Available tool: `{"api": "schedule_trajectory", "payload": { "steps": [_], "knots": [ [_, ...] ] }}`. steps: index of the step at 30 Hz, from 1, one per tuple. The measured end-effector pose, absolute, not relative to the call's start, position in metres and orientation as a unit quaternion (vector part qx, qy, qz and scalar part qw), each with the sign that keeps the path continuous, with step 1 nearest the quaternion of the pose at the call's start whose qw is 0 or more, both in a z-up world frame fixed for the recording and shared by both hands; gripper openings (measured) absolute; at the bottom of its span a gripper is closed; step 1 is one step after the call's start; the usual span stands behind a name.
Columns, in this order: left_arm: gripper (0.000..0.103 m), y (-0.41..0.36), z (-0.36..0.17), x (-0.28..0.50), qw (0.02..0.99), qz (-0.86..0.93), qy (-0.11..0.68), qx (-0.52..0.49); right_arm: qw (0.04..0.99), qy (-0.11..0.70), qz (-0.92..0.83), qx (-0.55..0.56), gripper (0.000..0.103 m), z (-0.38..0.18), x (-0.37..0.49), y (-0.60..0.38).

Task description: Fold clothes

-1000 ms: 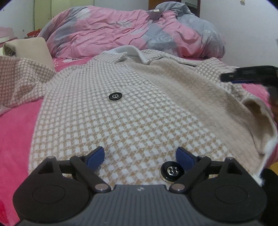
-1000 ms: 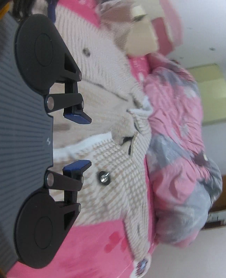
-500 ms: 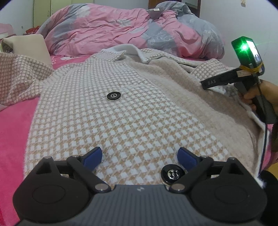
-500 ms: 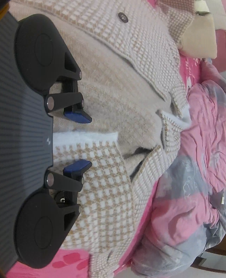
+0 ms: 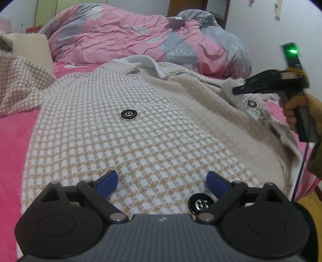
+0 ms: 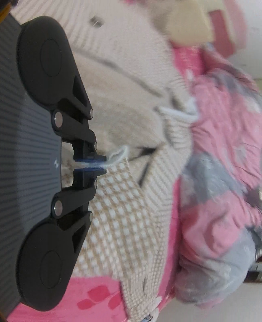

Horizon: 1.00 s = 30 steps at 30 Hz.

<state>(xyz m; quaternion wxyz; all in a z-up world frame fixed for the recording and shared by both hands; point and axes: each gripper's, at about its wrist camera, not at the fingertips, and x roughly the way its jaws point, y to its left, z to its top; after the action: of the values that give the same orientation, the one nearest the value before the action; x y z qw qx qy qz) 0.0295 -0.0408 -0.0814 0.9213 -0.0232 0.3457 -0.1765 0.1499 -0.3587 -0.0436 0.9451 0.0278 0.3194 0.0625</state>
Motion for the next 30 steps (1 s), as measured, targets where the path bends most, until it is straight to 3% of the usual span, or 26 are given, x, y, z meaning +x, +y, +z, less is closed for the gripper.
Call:
{"api": "schedule_trajectory", "payload": {
  "steps": [4,12,17,30],
  "knots": [
    [0.094,-0.030,-0.080,0.032,0.919,-0.179,0.345,-0.068,0.951,0.283,0.081,0.098,0.003,-0.018,0.120,-0.369],
    [0.066,0.007,-0.080,0.023,0.910,-0.161,0.335,-0.186,0.948,0.236,0.166,0.134,0.003,0.018,0.037,-0.341],
    [0.057,0.030,-0.080,0.019,0.888,-0.162,0.343,-0.258,0.937,0.222,0.243,0.115,0.003,0.017,-0.011,-0.307],
    [0.056,0.042,-0.115,0.032,0.718,-0.284,0.415,-0.482,0.898,0.311,0.310,0.021,0.003,-0.050,-0.048,-0.257]
  ]
}}
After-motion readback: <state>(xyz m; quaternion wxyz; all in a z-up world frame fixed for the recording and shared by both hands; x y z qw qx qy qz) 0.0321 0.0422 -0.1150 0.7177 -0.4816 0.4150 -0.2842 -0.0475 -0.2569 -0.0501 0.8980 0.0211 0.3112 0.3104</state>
